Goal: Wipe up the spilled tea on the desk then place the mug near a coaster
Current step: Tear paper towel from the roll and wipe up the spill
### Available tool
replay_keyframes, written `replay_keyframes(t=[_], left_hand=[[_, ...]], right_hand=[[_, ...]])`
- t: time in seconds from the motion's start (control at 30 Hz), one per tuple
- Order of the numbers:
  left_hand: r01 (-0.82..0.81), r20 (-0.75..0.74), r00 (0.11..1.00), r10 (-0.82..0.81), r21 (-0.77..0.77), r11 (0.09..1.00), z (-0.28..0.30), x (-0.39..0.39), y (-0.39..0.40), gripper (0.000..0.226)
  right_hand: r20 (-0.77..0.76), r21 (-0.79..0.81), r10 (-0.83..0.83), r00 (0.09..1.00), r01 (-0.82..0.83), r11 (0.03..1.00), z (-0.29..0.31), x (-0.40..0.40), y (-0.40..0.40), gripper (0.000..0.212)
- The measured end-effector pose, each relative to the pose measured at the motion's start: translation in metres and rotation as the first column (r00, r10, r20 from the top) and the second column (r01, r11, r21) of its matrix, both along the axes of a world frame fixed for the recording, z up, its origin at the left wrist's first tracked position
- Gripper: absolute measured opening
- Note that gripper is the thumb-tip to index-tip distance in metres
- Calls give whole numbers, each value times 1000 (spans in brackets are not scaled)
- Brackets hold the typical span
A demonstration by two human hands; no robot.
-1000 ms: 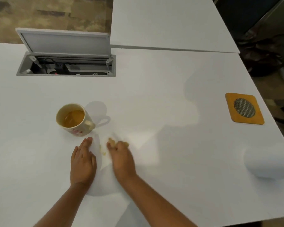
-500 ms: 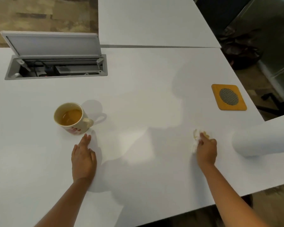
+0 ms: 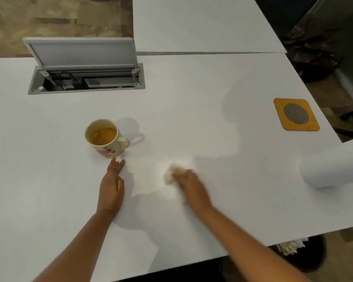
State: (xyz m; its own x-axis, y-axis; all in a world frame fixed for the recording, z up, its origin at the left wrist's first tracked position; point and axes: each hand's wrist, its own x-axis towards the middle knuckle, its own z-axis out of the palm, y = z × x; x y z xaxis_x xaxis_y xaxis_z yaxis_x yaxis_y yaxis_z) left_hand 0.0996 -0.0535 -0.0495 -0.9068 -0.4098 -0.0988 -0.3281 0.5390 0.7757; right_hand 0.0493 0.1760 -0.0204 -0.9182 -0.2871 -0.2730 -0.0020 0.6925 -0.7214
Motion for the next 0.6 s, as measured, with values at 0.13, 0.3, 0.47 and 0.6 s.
replay_keyframes(t=[0.13, 0.3, 0.47, 0.6], left_hand=[[-14, 42, 999, 14, 11, 1000, 0, 17, -1, 49], [-182, 15, 983, 182, 62, 981, 6, 32, -31, 41], [-368, -12, 927, 375, 153, 917, 12, 47, -34, 30], [-421, -20, 900, 435, 217, 881, 14, 43, -21, 25]], right_hand=[[-139, 285, -320, 937, 347, 893, 8, -64, 113, 29], [-123, 400, -449, 885, 458, 794, 13, -40, 141, 23], [-102, 484, -318, 943, 326, 812, 8, 4, 67, 42], [-17, 541, -173, 985, 154, 827, 5, 19, -14, 57]])
